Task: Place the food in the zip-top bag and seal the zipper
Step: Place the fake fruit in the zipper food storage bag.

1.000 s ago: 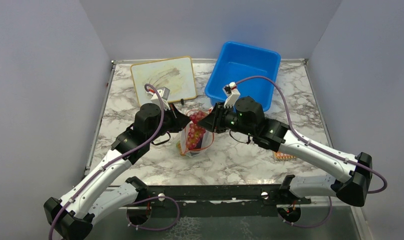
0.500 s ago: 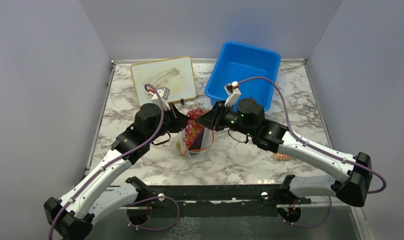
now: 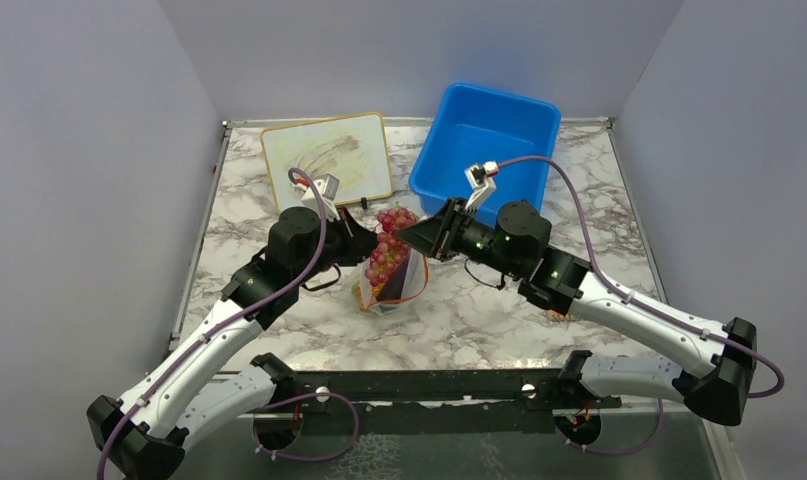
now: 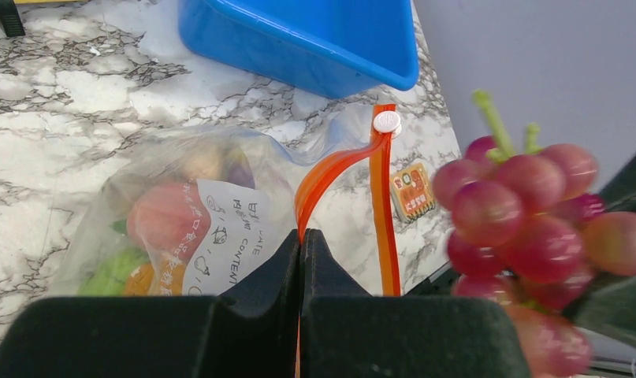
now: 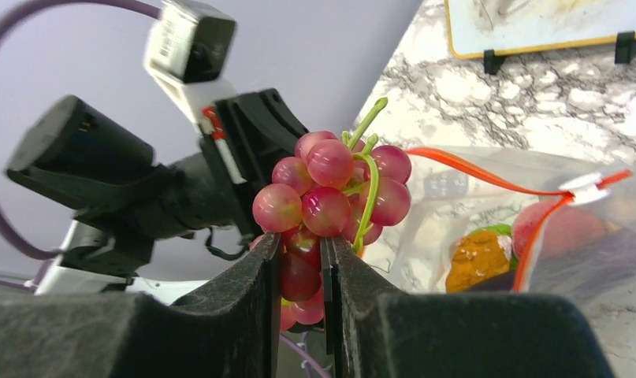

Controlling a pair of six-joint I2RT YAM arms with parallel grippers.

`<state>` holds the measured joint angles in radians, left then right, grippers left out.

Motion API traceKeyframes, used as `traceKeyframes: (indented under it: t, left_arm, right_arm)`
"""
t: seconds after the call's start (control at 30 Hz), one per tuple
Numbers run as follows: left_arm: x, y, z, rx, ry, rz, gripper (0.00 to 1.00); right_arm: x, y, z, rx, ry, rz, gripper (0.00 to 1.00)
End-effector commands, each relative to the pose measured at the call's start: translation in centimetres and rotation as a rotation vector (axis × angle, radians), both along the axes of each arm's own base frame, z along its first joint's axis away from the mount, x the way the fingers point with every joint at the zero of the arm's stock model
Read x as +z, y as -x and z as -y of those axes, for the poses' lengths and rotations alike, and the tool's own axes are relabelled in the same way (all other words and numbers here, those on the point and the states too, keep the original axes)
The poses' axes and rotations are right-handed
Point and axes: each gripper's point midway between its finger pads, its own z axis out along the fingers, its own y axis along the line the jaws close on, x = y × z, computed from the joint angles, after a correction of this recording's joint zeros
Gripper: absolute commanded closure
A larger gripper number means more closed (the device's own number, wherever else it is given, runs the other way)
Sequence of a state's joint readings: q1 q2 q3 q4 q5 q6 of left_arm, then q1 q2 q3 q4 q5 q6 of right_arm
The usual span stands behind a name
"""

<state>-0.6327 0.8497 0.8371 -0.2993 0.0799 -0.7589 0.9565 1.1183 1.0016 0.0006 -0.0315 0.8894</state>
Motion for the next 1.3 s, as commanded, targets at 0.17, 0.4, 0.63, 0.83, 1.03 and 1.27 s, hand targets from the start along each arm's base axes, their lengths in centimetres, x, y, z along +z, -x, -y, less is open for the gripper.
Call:
traceKeyframes:
  t: [0.17,0.4,0.63,0.83,1.03,1.27]
  left_arm:
    - [2.1,0.6,0.6,-0.033,0.07,0.04,1.0]
    - [2.1,1.0,0.6,-0.036,0.088,0.032,1.0]
    - [2.4,1.0,0.7,-0.038,0.099,0.032,1.0]
    - [2.2,1.0,0.6,-0.039,0.094,0.032,1.0]
    - [2.0,0.8,0.6,-0.034,0.091,0.032,1.0]
    - [1.6,0.8,0.7,-0.034,0.089,0.026,1.0]
  right_arm:
    - [-4.1,-1.1,0.4,-0.055,0.07,0.056,0.79]
    - [-7.4,-1.7,0.6,-0.053,0.204,0.09,0.79]
    - [-9.3,-1.5,-0.2,-0.03,0.241,0.025,0.77]
    - [-10.1,-1.5,-0.4,-0.04,0.262,0.0,0.74]
    - [-10.7,-1.0,-0.8,-0.022,0.295,-0.034,0.71]
    - [-10.2,0.0,-1.4,0.013,0.275,-0.043,0.69]
